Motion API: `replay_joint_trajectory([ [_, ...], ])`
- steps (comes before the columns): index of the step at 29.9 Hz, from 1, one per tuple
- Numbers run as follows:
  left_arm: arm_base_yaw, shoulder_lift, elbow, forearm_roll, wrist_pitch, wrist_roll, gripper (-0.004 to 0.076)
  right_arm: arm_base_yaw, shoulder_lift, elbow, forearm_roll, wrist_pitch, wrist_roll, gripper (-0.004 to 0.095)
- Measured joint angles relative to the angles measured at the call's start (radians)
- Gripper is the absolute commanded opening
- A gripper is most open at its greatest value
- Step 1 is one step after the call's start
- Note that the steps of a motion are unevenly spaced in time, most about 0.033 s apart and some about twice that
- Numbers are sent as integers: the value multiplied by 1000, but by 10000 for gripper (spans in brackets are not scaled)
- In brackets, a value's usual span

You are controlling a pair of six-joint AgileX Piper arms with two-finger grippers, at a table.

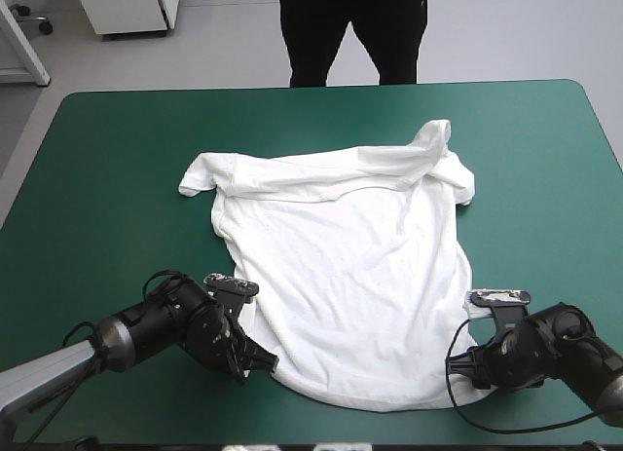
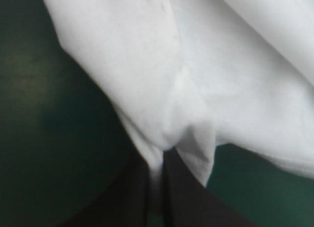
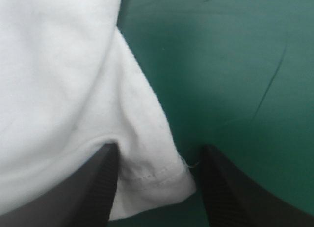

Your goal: Fold the cloth

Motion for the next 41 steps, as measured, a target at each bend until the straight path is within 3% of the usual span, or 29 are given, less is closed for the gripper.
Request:
replay_joint_trajectory([
  [5, 0, 0, 0, 0, 0, 1, -7, -1, 20, -3, 28, -1, -34, -21],
  [15, 12, 14, -86, 101, 33, 4, -7, 1, 59, -120, 123, -3, -47, -17],
  [21, 107, -41, -335, 187, 46, 33, -7, 1, 63, -375, 19, -1, -48, -17],
  [32, 297, -72, -829, 200, 59, 265, -7, 1, 91, -787, -234, -49, -74, -17],
  [41, 307, -72, -1121, 199, -13, 351, -7, 1, 189, -1172, -306, -77, -141, -17],
])
